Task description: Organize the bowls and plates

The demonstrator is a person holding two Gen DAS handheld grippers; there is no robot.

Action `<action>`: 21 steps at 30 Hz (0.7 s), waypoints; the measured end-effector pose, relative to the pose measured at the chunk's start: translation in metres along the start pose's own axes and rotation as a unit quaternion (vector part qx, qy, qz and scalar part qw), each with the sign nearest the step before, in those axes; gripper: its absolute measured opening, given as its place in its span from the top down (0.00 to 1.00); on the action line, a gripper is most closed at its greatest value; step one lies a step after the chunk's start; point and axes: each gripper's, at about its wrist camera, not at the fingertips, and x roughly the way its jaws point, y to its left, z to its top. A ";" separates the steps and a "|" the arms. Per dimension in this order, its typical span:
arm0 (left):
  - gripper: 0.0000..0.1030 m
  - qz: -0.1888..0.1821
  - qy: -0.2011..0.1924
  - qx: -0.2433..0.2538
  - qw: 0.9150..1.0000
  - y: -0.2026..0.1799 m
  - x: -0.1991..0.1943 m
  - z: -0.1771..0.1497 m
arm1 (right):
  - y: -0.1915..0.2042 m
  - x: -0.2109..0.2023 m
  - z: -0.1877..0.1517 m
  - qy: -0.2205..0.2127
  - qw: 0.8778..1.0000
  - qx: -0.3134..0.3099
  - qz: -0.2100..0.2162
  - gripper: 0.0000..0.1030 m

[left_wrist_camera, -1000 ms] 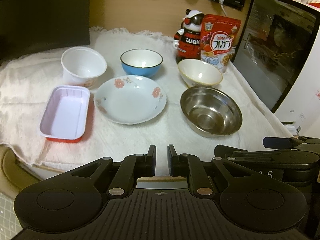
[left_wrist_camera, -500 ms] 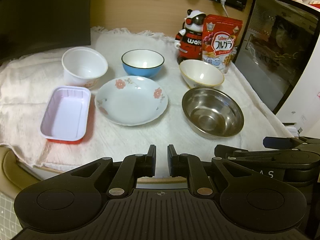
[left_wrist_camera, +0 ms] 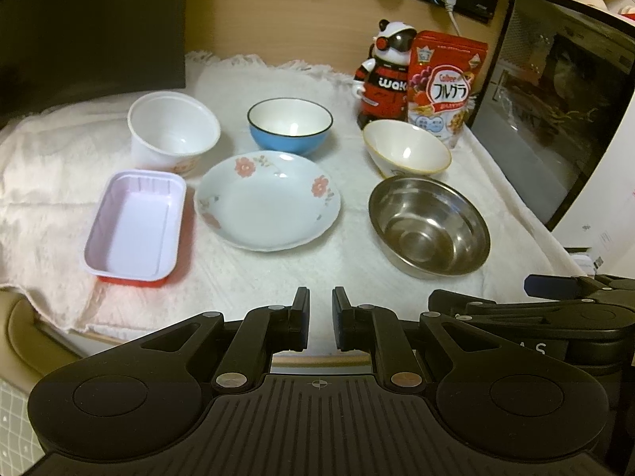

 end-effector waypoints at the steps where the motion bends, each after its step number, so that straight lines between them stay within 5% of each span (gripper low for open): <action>1: 0.86 0.000 0.000 -0.001 1.000 0.001 0.000 0.000 | 0.001 0.001 0.000 -0.004 1.000 0.004 -0.005 0.00; 21: 0.86 -0.008 0.006 -0.036 0.999 0.034 0.007 0.000 | 0.023 0.014 0.008 -0.002 1.000 -0.007 0.003 0.00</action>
